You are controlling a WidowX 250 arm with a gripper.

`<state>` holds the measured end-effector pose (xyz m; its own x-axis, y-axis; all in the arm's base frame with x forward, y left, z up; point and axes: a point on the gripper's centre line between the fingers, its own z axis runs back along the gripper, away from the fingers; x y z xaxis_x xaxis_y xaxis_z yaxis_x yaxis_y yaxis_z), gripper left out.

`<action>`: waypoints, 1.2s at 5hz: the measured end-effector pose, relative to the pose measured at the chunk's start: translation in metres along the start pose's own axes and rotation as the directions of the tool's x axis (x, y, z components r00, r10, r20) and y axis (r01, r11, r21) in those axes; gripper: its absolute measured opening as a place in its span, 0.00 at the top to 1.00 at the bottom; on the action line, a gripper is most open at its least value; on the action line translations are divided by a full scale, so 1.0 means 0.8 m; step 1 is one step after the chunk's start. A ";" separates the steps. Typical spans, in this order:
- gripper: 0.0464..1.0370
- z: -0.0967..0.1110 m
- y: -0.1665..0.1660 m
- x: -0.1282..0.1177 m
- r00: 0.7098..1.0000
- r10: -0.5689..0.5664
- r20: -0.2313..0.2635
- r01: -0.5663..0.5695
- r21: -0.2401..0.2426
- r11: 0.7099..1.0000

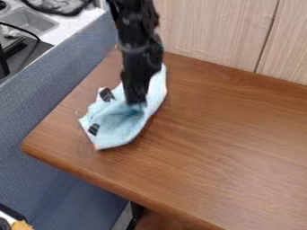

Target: Make cloth stand on left side of the table

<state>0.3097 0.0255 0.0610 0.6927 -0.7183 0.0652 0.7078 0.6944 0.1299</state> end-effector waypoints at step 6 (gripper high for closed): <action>0.99 -0.085 0.132 0.044 0.928 0.324 -0.182 -0.341 -0.068 0.938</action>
<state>0.4183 0.0766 0.0101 0.8978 -0.4336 -0.0771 0.4369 0.8989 0.0322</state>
